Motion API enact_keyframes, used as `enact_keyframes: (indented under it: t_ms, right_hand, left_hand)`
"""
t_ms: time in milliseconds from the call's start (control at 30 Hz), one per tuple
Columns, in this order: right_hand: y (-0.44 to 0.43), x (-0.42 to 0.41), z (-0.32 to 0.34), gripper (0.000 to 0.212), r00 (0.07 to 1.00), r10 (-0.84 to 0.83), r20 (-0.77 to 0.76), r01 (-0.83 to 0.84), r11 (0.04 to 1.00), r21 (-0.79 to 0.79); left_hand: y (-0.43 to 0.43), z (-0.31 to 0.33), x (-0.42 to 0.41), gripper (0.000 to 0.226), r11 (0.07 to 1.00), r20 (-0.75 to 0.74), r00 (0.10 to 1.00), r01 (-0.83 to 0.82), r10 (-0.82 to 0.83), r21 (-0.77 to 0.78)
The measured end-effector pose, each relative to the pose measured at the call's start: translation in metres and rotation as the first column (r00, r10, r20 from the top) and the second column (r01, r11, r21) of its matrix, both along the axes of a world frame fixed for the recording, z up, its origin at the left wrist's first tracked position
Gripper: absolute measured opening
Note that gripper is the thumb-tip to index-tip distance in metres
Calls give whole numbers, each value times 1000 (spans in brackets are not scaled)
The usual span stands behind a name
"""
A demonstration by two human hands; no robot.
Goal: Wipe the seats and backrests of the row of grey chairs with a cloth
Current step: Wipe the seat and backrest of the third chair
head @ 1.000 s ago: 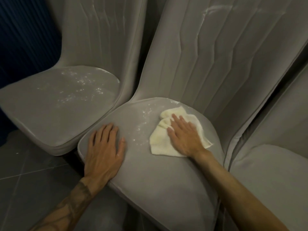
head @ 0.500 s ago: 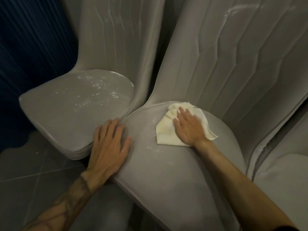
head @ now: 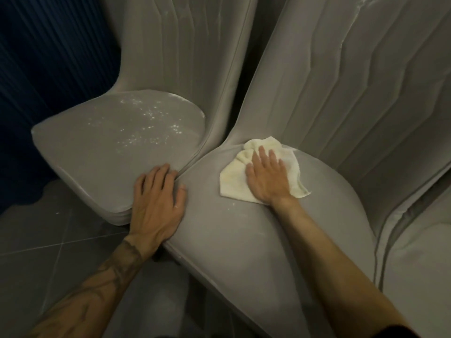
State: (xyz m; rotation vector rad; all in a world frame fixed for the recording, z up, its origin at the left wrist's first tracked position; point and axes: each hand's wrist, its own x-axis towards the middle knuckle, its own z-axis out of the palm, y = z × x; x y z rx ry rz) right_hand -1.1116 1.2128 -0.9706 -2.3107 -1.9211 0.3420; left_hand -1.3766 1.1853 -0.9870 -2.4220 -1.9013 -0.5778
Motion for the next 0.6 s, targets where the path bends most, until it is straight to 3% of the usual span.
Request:
enact_keyframes:
  t_ms: [167, 233, 333, 433, 600]
  right_hand:
    - [-40, -62, -9, 61, 926, 375, -49, -373, 927, 46]
    - [-41, -35, -6, 58, 930, 369, -5, -368, 928, 55]
    - [-32, 12, -1, 56, 993, 108, 36, -109, 994, 15]
    - [-25, -21, -1, 59, 999, -22, 35, 22, 1000, -3]
    - [-47, -86, -10, 58, 943, 333, -31, -331, 942, 47]
  left_hand:
    - [1, -4, -2, 54, 1000, -19, 1000, 10, -9, 22]
    - [2, -6, -3, 51, 999, -20, 1000, 2, -2, 35]
    - [2, -7, -2, 52, 1000, -11, 1000, 0, 0, 29]
    - [2, -6, -2, 54, 1000, -17, 1000, -6, 7, 26]
    - [3, -8, -5, 55, 999, -25, 999, 21, -20, 30]
